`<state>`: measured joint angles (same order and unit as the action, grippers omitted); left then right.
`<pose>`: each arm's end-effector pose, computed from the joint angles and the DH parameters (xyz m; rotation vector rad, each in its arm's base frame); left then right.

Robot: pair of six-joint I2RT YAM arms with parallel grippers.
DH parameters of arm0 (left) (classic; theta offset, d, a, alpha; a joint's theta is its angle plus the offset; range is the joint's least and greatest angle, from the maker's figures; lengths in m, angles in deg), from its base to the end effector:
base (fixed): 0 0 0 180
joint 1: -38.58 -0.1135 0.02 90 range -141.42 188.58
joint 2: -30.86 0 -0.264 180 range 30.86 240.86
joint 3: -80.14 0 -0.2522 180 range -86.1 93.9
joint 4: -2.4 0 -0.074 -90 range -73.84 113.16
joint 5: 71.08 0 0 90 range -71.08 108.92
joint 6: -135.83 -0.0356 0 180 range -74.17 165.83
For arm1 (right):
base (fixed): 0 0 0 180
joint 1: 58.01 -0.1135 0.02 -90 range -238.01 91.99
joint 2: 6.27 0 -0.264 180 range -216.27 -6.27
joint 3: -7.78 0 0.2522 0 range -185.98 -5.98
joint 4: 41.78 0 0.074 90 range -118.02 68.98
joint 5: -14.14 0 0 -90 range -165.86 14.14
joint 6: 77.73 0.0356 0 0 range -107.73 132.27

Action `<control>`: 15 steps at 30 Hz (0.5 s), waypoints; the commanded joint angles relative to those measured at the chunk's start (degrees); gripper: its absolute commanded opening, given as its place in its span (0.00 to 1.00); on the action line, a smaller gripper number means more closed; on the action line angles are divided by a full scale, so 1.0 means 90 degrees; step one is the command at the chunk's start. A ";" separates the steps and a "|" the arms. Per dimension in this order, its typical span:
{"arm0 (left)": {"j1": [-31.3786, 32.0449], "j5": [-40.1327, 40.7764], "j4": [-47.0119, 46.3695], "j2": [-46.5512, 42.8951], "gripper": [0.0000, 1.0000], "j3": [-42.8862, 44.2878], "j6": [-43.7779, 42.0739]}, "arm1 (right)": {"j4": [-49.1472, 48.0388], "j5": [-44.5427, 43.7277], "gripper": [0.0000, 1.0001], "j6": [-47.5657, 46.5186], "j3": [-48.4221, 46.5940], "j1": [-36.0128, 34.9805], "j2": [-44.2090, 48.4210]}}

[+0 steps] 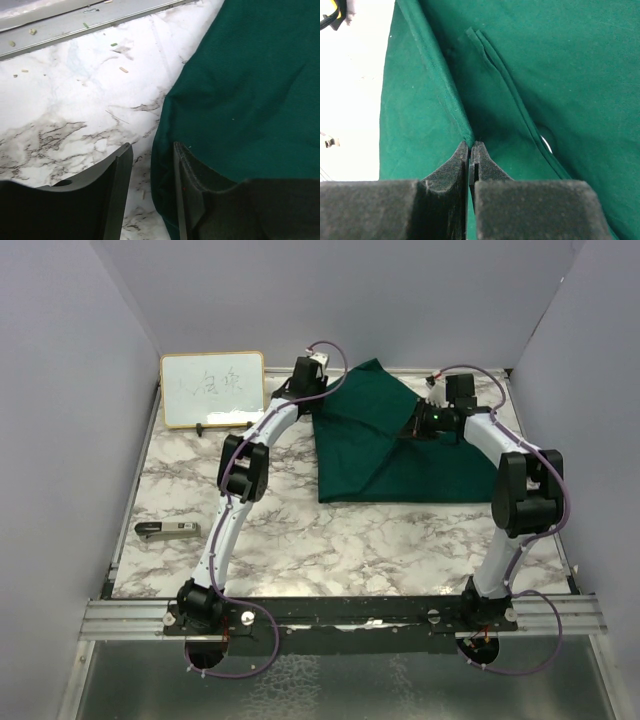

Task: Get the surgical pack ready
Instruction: Pack the surgical kit at the center of the board.

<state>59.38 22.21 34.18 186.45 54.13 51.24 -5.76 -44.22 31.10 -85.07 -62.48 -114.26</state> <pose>0.5653 -0.2126 0.1553 0.2560 2.1440 -0.2033 0.4077 0.0506 0.2175 0.0636 2.4675 0.8564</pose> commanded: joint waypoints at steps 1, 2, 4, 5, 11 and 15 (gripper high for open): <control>-0.0198 0.0516 -0.0115 0.0007 0.39 0.0035 -0.0178 | 0.0009 -0.0408 0.01 -0.0108 0.0002 0.0202 0.0064; -0.0216 0.0527 -0.0110 0.0016 0.38 0.0035 -0.0189 | 0.0032 -0.0417 0.01 -0.0125 -0.0027 0.0212 0.0035; -0.0255 0.0531 -0.0105 0.0019 0.37 0.0032 -0.0218 | 0.0055 -0.0397 0.01 -0.0138 -0.0047 0.0231 0.0014; -0.0268 0.0561 -0.0096 0.0020 0.37 0.0026 -0.0233 | 0.0052 -0.0391 0.01 -0.0139 -0.0050 0.0241 0.0013; -0.0338 0.0623 -0.0100 0.0022 0.37 0.0114 -0.0332 | 0.0078 -0.0318 0.01 -0.0154 -0.0119 0.0272 -0.0077; -0.0341 0.0649 -0.0081 -0.0052 0.38 0.0214 -0.0310 | 0.0060 -0.0257 0.01 -0.0191 -0.0109 0.0272 -0.0145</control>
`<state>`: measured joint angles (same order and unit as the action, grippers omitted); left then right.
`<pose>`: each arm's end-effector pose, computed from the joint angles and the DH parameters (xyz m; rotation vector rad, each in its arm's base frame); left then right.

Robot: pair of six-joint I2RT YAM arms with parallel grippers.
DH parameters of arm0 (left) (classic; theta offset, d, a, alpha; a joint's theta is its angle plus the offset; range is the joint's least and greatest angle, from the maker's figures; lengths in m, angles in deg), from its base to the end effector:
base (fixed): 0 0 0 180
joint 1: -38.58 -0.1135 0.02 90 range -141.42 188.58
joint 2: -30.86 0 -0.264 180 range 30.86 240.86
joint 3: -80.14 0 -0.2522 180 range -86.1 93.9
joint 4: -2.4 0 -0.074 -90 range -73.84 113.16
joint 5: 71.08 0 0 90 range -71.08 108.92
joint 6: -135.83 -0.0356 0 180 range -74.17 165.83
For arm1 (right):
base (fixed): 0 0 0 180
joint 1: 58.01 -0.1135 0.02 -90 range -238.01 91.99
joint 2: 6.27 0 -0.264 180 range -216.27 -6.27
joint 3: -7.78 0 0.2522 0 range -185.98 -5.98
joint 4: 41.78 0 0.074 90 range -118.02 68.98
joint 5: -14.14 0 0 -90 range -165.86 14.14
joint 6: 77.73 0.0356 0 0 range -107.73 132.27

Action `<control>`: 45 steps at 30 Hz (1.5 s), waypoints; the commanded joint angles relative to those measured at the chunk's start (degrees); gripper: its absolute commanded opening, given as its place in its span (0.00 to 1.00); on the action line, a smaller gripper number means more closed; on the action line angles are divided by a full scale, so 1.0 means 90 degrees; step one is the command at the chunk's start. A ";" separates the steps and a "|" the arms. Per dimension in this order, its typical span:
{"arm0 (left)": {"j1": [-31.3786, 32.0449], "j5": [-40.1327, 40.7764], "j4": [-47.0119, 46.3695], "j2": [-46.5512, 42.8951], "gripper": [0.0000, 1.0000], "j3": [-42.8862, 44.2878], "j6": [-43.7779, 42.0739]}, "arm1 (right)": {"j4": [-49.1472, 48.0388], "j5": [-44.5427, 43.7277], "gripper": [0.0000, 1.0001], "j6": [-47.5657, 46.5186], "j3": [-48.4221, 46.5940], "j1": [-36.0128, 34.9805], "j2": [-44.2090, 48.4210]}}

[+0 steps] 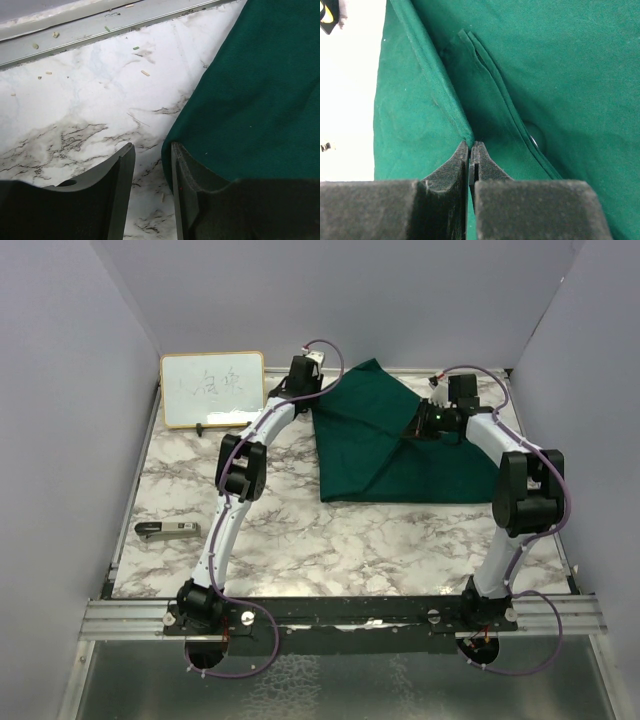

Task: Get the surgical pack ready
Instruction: Pack the surgical kit at the center of the board.

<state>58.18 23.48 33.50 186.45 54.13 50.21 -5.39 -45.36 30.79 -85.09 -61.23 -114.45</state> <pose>0.5706 -0.2002 0.1564 0.2376 2.1305 -0.1598 0.4088 0.0411 0.2156 0.0968 2.4728 0.8210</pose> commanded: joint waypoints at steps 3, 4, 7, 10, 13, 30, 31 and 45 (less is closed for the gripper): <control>-0.0211 0.0240 -0.0014 -0.0228 0.45 0.0259 -0.0046 | 0.0009 -0.0101 0.01 -0.0179 -0.0091 0.0134 -0.0177; -0.0204 0.0124 -0.0024 -0.0318 0.48 0.0267 0.0006 | 0.0005 -0.0092 0.01 -0.0185 -0.0083 0.0134 -0.0192; -0.0194 -0.0247 -0.0042 -0.0662 0.58 0.0279 0.0229 | 0.0011 -0.0045 0.01 -0.0214 -0.0062 0.0134 -0.0204; -0.0195 -0.0801 -0.0055 -0.1103 0.63 0.0264 0.0550 | 0.0001 -0.0062 0.01 -0.0236 -0.0050 0.0134 -0.0230; -0.0185 -0.1291 -0.0055 -0.1555 0.67 -0.0002 0.0860 | -0.0002 -0.0045 0.02 -0.0254 -0.0078 0.0134 -0.0301; -0.0030 -0.3072 -0.0896 -0.5267 0.67 -0.5302 0.2299 | 0.0344 -0.0846 0.18 -0.0544 -0.0305 0.0134 -0.0361; -0.0016 -0.3212 -0.1090 -0.5497 0.67 -0.5704 0.2421 | 0.0387 -0.0923 0.23 -0.0569 -0.0347 0.0134 -0.0325; 0.0605 -0.4846 -0.4012 -0.7144 0.33 -0.9586 0.3853 | 0.0004 0.1382 0.54 -0.0338 0.0319 -0.0522 0.0927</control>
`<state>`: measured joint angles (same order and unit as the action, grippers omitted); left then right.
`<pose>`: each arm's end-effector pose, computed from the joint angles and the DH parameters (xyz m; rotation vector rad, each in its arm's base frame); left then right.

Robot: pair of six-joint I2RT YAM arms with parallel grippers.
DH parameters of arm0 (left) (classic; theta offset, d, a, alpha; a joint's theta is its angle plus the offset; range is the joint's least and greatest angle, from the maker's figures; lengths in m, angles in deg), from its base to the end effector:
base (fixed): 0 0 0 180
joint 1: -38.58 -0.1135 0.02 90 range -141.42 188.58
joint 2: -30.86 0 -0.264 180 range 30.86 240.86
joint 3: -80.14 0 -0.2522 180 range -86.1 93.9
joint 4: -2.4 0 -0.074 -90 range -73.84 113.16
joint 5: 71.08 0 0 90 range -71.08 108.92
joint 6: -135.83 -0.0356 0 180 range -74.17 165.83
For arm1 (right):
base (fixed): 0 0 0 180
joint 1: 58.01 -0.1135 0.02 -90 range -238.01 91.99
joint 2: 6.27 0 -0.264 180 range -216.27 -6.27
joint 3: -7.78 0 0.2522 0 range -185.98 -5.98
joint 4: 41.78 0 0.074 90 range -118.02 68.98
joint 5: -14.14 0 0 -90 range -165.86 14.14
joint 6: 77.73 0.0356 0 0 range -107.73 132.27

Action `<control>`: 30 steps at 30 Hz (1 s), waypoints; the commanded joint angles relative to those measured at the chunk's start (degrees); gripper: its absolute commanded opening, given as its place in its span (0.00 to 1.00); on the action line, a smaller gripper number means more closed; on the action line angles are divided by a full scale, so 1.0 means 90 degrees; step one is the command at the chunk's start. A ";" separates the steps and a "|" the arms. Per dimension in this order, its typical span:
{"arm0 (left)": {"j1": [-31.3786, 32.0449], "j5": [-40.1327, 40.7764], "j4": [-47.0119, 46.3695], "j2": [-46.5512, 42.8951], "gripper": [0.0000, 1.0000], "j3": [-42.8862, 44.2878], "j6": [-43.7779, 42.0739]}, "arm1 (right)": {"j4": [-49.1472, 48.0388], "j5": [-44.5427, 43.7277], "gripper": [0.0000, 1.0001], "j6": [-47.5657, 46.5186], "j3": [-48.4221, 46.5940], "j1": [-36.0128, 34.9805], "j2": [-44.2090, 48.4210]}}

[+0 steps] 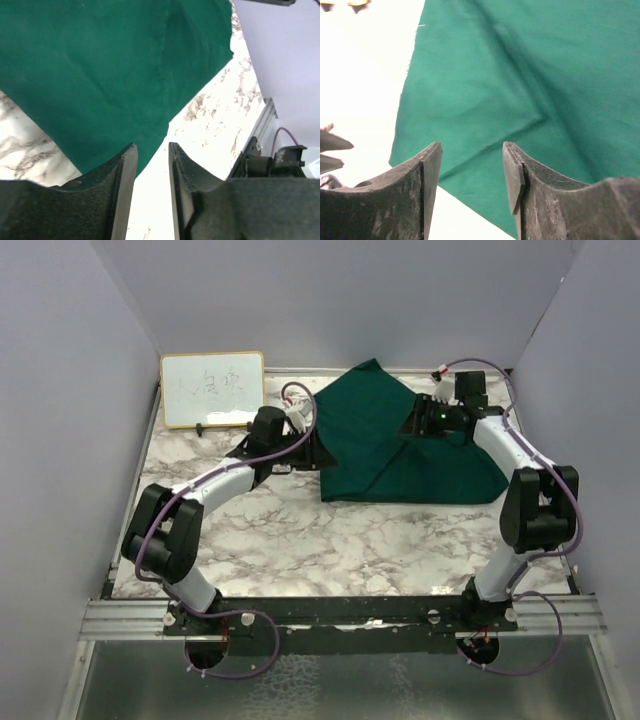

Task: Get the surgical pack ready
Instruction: Pack the surgical kit at the center of the board.

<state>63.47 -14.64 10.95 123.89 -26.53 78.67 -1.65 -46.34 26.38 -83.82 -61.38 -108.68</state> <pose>0.3207 -0.1705 0.2430 0.2398 2.1917 -1.1993 0.3889 0.0405 0.2425 0.0013 2.4505 0.7669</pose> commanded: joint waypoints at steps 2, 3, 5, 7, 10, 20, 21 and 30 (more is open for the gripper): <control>0.0084 -0.0655 -0.1789 -0.0042 0.29 -0.0812 0.0904 | -0.0540 0.2392 0.54 0.0287 0.0219 -0.0811 0.0035; 0.0121 -0.0713 -0.2000 0.0053 0.28 -0.0869 0.0967 | -0.0723 0.2657 0.52 0.0422 0.0288 -0.0929 -0.0065; 0.0211 -0.0764 -0.2294 0.0294 0.26 -0.0957 0.1063 | -0.1365 0.3036 0.47 0.0856 0.0715 -0.1051 -0.0145; 0.0305 -0.0774 -0.2514 0.0590 0.23 -0.0982 0.1127 | -0.1985 0.3477 0.43 0.1187 0.1081 -0.1060 -0.0195; 0.0381 -0.0666 -0.2659 0.0849 0.21 -0.1085 0.1178 | -0.1822 0.3465 0.39 0.0970 0.1170 -0.1060 -0.0284; 0.0434 -0.0328 -0.2673 0.1038 0.20 -0.1492 0.1092 | -0.2005 0.3018 0.37 0.0827 0.1838 -0.0560 -0.0229; 0.0438 -0.0321 -0.2663 0.0972 0.21 -0.1505 0.1064 | -0.2011 0.2938 0.37 0.0853 0.1837 -0.0495 -0.0188; 0.0497 -0.0753 -0.2437 0.0509 0.37 -0.0974 0.1240 | -0.1820 0.1266 0.49 0.0942 0.2154 0.1200 0.1213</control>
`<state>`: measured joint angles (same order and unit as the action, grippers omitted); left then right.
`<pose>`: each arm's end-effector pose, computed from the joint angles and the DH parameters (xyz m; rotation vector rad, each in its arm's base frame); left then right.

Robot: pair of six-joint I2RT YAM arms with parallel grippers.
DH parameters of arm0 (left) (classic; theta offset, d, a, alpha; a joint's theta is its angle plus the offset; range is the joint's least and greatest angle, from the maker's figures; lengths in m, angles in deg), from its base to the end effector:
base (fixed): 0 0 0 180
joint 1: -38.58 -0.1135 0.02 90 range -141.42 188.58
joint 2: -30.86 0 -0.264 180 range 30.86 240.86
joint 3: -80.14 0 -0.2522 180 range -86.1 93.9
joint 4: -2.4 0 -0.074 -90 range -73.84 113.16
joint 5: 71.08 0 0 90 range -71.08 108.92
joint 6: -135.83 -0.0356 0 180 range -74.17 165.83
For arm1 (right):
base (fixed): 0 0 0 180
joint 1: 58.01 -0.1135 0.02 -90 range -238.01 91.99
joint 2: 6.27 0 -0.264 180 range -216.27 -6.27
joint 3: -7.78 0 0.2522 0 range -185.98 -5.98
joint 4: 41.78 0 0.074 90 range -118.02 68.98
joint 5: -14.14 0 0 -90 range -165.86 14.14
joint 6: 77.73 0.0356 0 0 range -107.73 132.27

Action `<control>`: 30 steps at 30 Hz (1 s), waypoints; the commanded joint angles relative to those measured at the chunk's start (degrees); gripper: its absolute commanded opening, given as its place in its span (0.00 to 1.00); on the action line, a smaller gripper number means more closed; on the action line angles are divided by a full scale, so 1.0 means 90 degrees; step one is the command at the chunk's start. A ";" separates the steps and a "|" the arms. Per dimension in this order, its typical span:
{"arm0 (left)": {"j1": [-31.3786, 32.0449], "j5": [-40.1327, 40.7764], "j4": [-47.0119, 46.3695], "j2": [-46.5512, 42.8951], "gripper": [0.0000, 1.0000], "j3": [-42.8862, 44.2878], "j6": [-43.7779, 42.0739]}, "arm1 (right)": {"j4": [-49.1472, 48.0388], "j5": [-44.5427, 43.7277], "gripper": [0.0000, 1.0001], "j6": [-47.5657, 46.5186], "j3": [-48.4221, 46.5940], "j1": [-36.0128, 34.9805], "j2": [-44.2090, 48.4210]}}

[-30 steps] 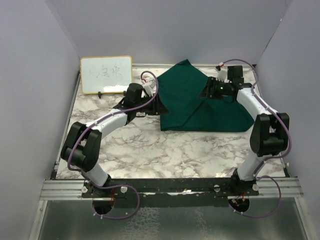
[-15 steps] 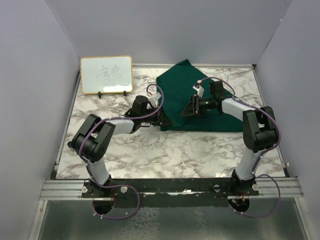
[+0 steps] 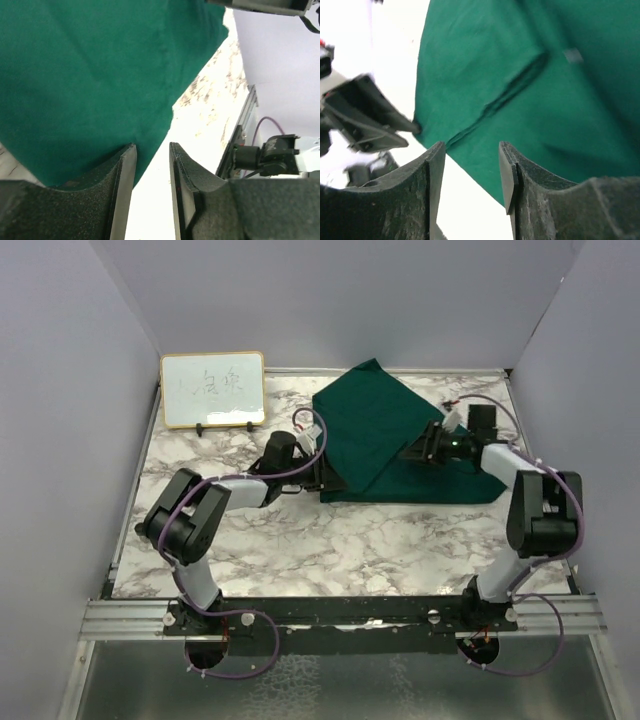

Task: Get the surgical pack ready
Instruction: Pack the surgical kit at the center of the board.

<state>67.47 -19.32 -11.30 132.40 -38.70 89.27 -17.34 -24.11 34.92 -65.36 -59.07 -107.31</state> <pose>0.3011 -0.1913 0.1630 0.1884 2.2478 -1.4200 0.3515 0.0345 0.1786 0.0591 2.4130 1.2972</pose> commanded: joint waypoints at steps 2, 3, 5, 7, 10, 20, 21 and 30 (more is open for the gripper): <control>0.0052 -0.0252 0.0254 -0.0652 0.41 0.0583 0.0048 | -0.0155 -0.1781 0.53 0.0061 0.0254 0.1446 0.1423; 0.0052 -0.0225 0.0384 -0.0732 0.45 0.0671 0.0026 | -0.0248 -0.2135 0.56 0.0131 0.0362 0.1677 0.1566; 0.0060 -0.0172 0.0652 -0.0862 0.49 0.0811 -0.0023 | -0.0370 -0.2462 0.60 0.0249 0.0569 0.2203 0.1672; 0.0057 -0.0098 0.1079 -0.0962 0.54 0.0985 -0.0160 | -0.0580 -0.2567 0.63 0.0370 0.0819 0.2779 0.1659; 0.0062 -0.0037 0.1887 -0.1259 0.60 0.1235 -0.0653 | -0.0773 -0.2698 0.65 0.0465 0.1067 0.3511 0.1587; -0.0036 0.1152 0.4573 -0.2103 0.74 0.1841 -0.2957 | 0.0183 -0.4738 0.66 -0.0535 0.0335 0.3871 0.0884; -0.0036 0.1219 0.4702 -0.2082 0.73 0.1875 -0.3016 | 0.0378 -0.4872 0.64 -0.0619 0.0170 0.3868 0.0739; 0.0246 0.1592 0.5011 -0.1991 0.70 0.2036 -0.3305 | 0.1353 -0.5289 0.56 -0.1271 -0.1232 0.3799 -0.0913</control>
<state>68.91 -8.63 30.53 114.36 -22.13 62.87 -11.16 -66.87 27.77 -72.17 -24.34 -110.06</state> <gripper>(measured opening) 0.708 0.533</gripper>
